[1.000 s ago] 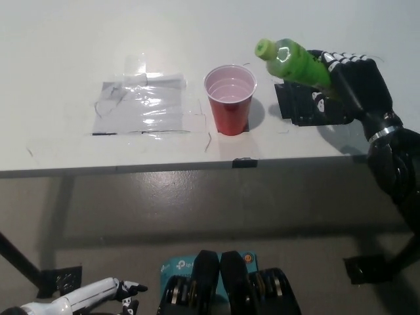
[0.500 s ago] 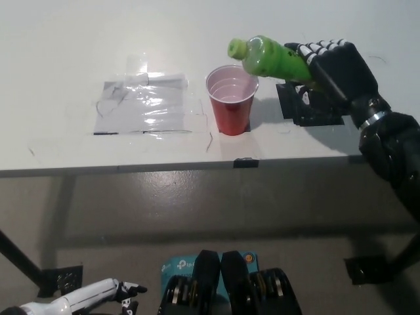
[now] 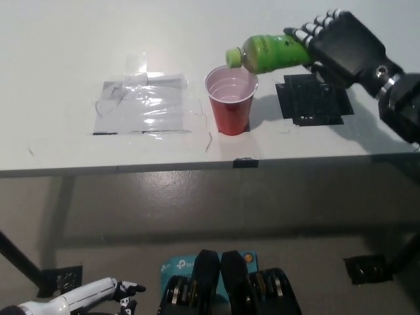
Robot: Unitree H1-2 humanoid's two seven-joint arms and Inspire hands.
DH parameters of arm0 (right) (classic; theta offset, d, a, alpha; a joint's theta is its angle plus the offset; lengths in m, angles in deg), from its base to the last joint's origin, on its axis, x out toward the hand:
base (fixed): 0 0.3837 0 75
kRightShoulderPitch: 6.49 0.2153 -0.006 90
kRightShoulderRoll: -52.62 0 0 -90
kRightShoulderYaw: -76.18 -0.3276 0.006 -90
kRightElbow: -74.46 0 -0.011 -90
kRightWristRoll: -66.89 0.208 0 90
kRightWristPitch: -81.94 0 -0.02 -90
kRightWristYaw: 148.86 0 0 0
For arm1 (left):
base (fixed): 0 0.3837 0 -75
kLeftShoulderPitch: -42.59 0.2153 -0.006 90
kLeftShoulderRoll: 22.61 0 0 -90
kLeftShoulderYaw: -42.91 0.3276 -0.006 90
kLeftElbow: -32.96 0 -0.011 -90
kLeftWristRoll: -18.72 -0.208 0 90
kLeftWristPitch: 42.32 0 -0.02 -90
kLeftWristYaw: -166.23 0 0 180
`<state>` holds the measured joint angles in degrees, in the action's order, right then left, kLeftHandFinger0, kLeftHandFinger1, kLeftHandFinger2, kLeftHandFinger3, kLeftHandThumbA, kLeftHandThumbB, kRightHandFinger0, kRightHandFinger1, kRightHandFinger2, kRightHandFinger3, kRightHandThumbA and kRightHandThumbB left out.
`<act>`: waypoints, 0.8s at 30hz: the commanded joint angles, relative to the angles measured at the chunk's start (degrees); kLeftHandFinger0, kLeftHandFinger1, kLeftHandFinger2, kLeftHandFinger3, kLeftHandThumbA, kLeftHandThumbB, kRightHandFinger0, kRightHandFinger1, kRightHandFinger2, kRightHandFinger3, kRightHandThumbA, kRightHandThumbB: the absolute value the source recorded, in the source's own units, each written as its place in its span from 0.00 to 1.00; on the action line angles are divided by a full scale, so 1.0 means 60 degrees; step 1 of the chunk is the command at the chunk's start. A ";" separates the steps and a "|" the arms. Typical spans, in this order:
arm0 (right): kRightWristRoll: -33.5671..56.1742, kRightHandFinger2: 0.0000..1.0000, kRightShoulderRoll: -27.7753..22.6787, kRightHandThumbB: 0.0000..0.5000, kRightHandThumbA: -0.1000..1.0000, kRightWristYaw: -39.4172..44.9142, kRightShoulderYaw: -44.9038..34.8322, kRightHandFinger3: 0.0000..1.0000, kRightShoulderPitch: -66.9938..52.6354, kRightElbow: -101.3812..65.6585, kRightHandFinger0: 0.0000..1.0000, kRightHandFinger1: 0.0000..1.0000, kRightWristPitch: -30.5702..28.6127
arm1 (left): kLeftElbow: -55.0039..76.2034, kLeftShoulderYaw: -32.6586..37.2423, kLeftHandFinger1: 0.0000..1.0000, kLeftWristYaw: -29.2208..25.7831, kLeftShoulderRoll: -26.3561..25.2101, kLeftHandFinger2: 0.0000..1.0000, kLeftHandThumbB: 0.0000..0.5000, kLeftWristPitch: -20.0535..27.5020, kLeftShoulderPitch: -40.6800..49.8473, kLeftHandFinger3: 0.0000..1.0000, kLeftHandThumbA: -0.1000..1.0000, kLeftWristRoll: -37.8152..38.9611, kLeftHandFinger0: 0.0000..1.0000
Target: The robot uses its right hand to pick up a bottle kept in the middle of the desk and tilt it into a cup kept next to it to pour water out
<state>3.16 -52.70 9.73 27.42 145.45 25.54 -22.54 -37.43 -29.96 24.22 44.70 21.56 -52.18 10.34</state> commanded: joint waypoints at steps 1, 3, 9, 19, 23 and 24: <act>-0.0611 0.26 -0.0346 0.37 0.00 -0.1001 0.0039 0.39 0.1291 0.0109 0.00 0.00 -0.0600 | 0.0206 -0.0254 1.00 0.0179 -0.0224 1.00 0.86 -0.0136 -0.0115 1.00 1.00 -0.0069 1.00; -0.0814 0.26 -0.0399 0.37 0.01 -0.0933 0.0168 0.50 0.1597 -0.0003 0.00 0.00 -0.0723 | 0.0241 -0.0270 1.00 0.0205 -0.0246 1.00 0.88 -0.0136 -0.0113 1.00 1.00 -0.0075 1.00; -0.1135 0.19 -0.0301 0.25 0.12 -0.1066 0.0407 0.34 0.2235 0.0152 0.00 0.00 -0.1113 | 0.0197 -0.0197 1.00 0.0273 -0.0235 1.00 0.95 -0.0136 -0.0124 1.00 1.00 -0.0254 1.00; -0.2075 0.09 -0.0682 0.28 0.12 -0.0922 0.0949 0.30 0.2929 -0.0343 0.00 0.00 -0.1595 | 0.0253 -0.0267 1.00 0.0383 -0.0305 1.00 0.90 -0.0136 -0.0237 1.00 1.00 -0.0254 1.00; -0.2190 0.06 -0.0808 0.32 0.09 -0.1346 0.0977 0.31 0.3005 -0.0152 0.00 0.00 -0.1798 | 0.0368 -0.0290 1.00 0.0361 -0.0336 1.00 0.91 -0.0136 -0.0201 1.00 1.00 -0.0279 1.00; -0.2230 0.07 -0.0839 0.31 0.11 -0.1353 0.0985 0.33 0.3029 -0.0148 0.00 0.00 -0.1818 | 0.0360 -0.0313 1.00 0.0345 -0.0320 1.00 0.93 -0.0136 -0.0189 1.00 1.00 -0.0246 1.00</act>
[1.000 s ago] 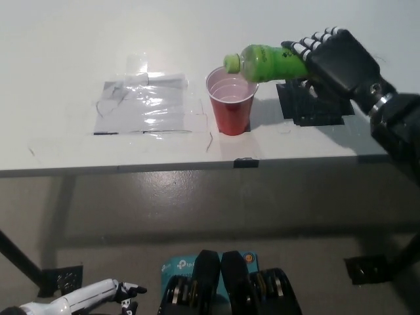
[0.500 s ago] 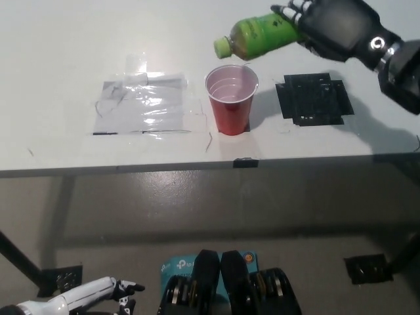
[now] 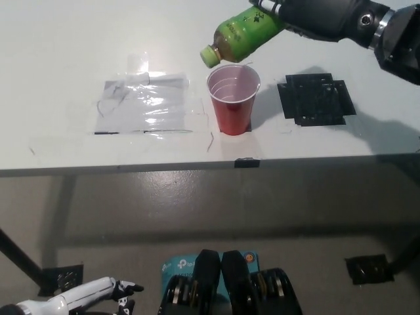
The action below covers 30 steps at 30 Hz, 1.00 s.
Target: The robot uses its right hand to pick up a bottle kept in the middle of the desk and tilt it into a cup kept next to it to pour water out
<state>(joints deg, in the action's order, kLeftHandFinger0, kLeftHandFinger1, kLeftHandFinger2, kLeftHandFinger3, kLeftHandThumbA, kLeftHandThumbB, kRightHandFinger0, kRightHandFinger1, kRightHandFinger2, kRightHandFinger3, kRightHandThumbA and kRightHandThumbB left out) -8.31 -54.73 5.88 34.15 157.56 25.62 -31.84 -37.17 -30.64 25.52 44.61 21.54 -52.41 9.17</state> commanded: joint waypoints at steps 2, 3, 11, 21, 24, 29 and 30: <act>-0.0455 0.08 -0.0583 0.30 0.11 -0.0429 -0.0120 0.36 0.1000 -0.0305 0.00 0.00 -0.0176 | 0.0257 -0.0221 1.00 0.0179 -0.0270 1.00 0.94 -0.0133 -0.0165 1.00 1.00 -0.0068 1.00; -0.0367 0.09 -0.0576 0.32 0.08 -0.0499 -0.0172 0.34 0.1008 -0.0245 0.00 0.00 -0.0279 | 0.0279 -0.0248 1.00 0.0174 -0.0258 1.00 0.93 -0.0133 -0.0150 1.00 1.00 -0.0124 1.00; -0.0812 0.04 -0.0528 0.30 0.10 -0.0792 -0.0005 0.33 0.1266 0.0117 0.00 0.00 -0.0258 | 0.0357 -0.0389 1.00 0.0189 -0.0193 1.00 0.91 -0.0133 -0.0094 1.00 1.00 -0.0136 1.00; -0.0849 0.00 -0.0073 0.47 0.08 -0.1817 0.0135 0.33 0.1083 0.0707 0.00 0.00 -0.0464 | 0.0336 -0.0413 1.00 0.0106 -0.0207 1.00 0.97 -0.0133 -0.0110 1.00 1.00 -0.0166 1.00; -0.1168 0.01 -0.0066 0.45 0.11 -0.2059 0.0346 0.16 0.0936 0.0779 0.00 0.00 -0.0161 | 0.0420 -0.0440 1.00 0.0088 -0.0198 1.00 0.96 -0.0133 -0.0068 1.00 1.00 -0.0256 1.00; -0.1463 0.01 -0.0188 0.49 0.20 -0.1638 0.0449 0.27 0.0754 0.0457 0.00 0.00 0.0320 | 0.0355 -0.0538 1.00 0.0118 -0.0157 1.00 0.89 -0.0133 -0.0026 1.00 1.00 0.0047 1.00; -0.1492 0.01 -0.0123 0.51 0.19 -0.1690 0.0482 0.30 0.0811 0.0546 0.00 0.00 0.0319 | 0.0380 -0.0563 1.00 0.0076 -0.0158 1.00 0.90 -0.0133 0.0045 1.00 1.00 0.0024 1.00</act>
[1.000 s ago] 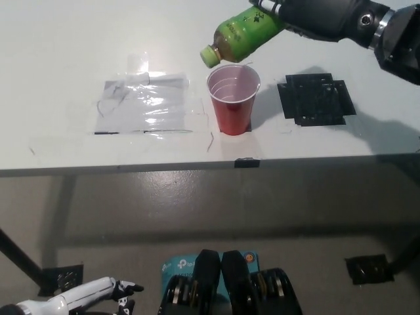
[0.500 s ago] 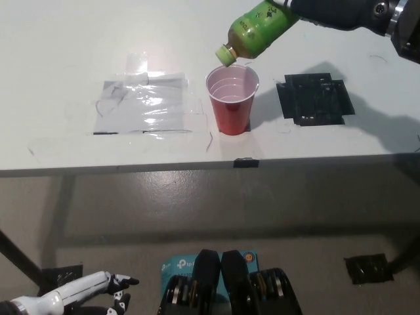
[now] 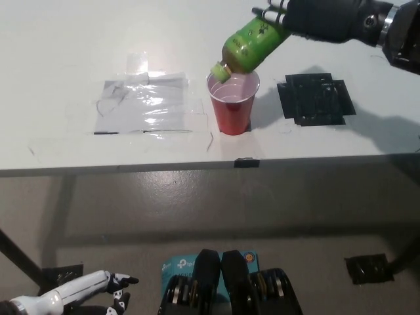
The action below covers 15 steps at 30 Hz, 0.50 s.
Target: The robot uses its right hand to pick up a bottle kept in the middle of the desk and tilt it into a cup kept next to it to pour water out
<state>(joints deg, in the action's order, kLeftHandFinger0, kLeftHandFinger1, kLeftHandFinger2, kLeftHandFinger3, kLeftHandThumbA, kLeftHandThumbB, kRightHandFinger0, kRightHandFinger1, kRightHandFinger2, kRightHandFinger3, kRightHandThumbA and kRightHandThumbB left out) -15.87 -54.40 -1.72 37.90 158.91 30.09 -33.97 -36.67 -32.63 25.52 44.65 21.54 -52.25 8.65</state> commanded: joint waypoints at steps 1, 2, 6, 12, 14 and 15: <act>-0.0216 0.00 -0.0189 0.52 0.19 -0.0450 -0.0160 0.31 0.0564 -0.0175 0.00 0.00 0.0667 | 0.0309 -0.0199 1.00 0.0079 -0.0189 1.00 0.90 -0.0132 0.0009 1.00 1.00 0.0030 1.00; 0.0252 0.02 -0.0112 0.39 0.13 0.0259 -0.0448 0.35 0.0448 -0.0274 0.00 0.00 0.0496 | 0.0342 -0.0197 1.00 0.0038 -0.0224 1.00 0.91 -0.0132 0.0106 1.00 1.00 0.0018 1.00; 0.1151 0.01 -0.0009 0.40 0.00 0.0779 -0.1136 0.27 0.0032 -0.0275 0.00 0.00 0.0311 | 0.0389 -0.0146 1.00 -0.0074 -0.0251 1.00 0.89 -0.0132 0.0217 1.00 1.00 -0.0026 1.00; 0.1685 0.27 0.0142 0.31 0.00 0.1527 -0.2004 0.06 -0.0550 -0.0201 0.00 0.00 0.0586 | 0.0467 -0.0173 1.00 -0.0171 -0.0212 1.00 0.83 -0.0132 0.0357 1.00 1.00 -0.0046 1.00; 0.1885 0.31 0.0181 0.25 0.00 0.1973 -0.2360 0.11 -0.0724 -0.0333 0.00 0.01 0.0704 | 0.0422 -0.0155 1.00 -0.0165 -0.0221 1.00 0.85 -0.0113 0.0348 1.00 1.00 -0.0037 1.00; 0.2234 0.35 0.0198 0.27 0.00 0.2354 -0.2652 0.27 -0.0885 -0.0478 0.00 0.03 0.0759 | 0.0417 -0.0171 1.00 -0.0138 -0.0206 1.00 0.86 -0.0129 0.0341 1.00 1.00 0.0013 1.00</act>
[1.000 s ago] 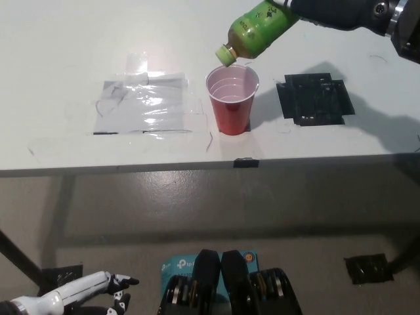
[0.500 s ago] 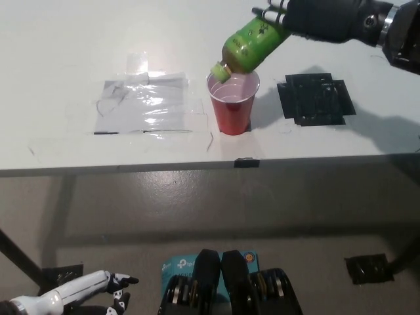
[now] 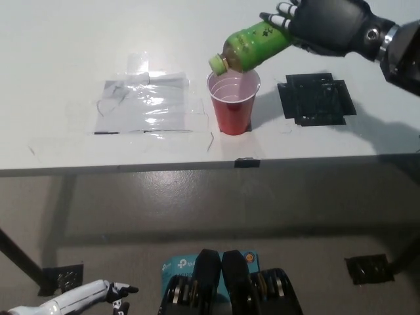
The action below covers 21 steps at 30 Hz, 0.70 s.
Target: The robot uses its right hand to pick up a bottle kept in the middle of the desk and tilt it into a cup kept next to it to pour water out
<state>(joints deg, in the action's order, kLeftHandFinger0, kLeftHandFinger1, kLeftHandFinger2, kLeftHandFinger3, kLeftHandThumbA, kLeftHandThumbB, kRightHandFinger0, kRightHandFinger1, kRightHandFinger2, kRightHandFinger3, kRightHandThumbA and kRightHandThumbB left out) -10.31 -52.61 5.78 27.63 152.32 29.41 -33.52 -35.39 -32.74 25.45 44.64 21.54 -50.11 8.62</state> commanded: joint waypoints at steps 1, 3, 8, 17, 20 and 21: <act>0.1447 0.33 -0.0077 0.32 0.00 0.1230 -0.1091 0.32 0.0146 -0.0408 0.00 0.00 0.0673 | 0.0198 -0.0148 1.00 -0.0125 -0.0206 1.00 0.85 -0.0127 -0.0018 1.00 1.00 0.0021 1.00; 0.1861 0.28 0.0077 0.41 0.00 0.1595 -0.1527 0.36 -0.0043 -0.0419 0.00 0.00 0.0701 | 0.0179 -0.0133 1.00 -0.0139 -0.0158 1.00 0.83 -0.0130 0.0017 1.00 1.00 0.0039 1.00; 0.3788 0.30 0.0898 0.23 0.00 0.3616 -0.3226 0.34 -0.1076 -0.1334 0.00 0.04 0.1997 | 0.0177 -0.0146 1.00 -0.0194 -0.0118 1.00 0.88 -0.0131 0.0078 1.00 1.00 0.0006 1.00; 0.8558 0.07 0.3400 0.00 0.00 0.4538 -0.6780 0.24 -0.2524 -0.1668 0.00 0.00 0.3512 | 0.0170 -0.0201 1.00 -0.0224 -0.0099 1.00 0.87 0.0098 0.0259 1.00 1.00 0.0064 1.00; 0.9935 0.00 0.4023 0.00 0.00 0.4559 -0.7613 0.28 -0.2748 -0.1455 0.00 0.00 0.3151 | 0.0201 -0.0167 1.00 -0.0317 -0.0042 1.00 0.89 0.0120 0.0361 1.00 1.00 -0.0081 1.00; 0.9917 0.00 0.4040 0.00 0.00 0.4588 -0.7656 0.28 -0.2749 -0.1464 0.00 0.00 0.3155 | 0.0200 -0.0170 1.00 -0.0314 -0.0039 1.00 0.90 0.0121 0.0362 1.00 1.00 -0.0084 1.00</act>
<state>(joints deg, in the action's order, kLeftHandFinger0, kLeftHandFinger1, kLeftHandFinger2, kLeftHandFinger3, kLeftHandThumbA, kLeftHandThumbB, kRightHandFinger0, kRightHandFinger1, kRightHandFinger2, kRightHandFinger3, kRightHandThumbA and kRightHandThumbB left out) 9.95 -38.36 22.86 2.09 133.70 26.24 -26.18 -35.65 -32.61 25.46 45.80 21.80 -49.54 8.63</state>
